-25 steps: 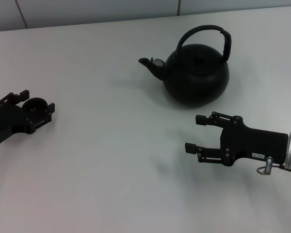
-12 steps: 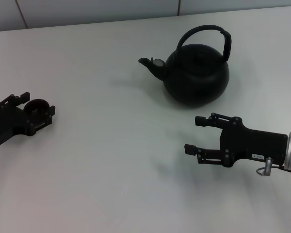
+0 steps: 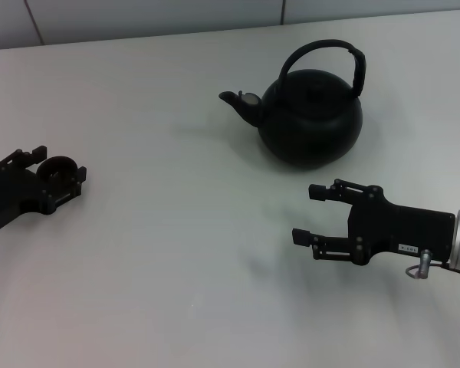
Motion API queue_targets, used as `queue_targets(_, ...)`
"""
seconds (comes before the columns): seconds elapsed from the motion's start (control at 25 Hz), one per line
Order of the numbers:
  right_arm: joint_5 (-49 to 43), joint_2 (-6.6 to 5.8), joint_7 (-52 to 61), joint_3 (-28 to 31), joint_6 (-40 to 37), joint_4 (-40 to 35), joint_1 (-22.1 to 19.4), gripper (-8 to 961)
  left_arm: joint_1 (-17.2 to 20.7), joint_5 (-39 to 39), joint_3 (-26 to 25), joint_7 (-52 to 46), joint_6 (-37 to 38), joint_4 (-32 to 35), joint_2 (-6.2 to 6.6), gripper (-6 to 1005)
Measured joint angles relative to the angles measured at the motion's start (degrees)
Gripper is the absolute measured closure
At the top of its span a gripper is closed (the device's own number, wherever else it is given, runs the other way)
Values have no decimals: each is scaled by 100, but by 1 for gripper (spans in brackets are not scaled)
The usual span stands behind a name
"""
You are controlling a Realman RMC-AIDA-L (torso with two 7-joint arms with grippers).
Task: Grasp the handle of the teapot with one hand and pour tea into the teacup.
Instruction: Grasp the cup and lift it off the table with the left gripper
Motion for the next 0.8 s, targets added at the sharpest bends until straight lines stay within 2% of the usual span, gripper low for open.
queue_targets(0.8, 0, 0, -6, 0, 0, 0, -9, 122, -34, 77, 18, -81, 105, 91, -7, 315)
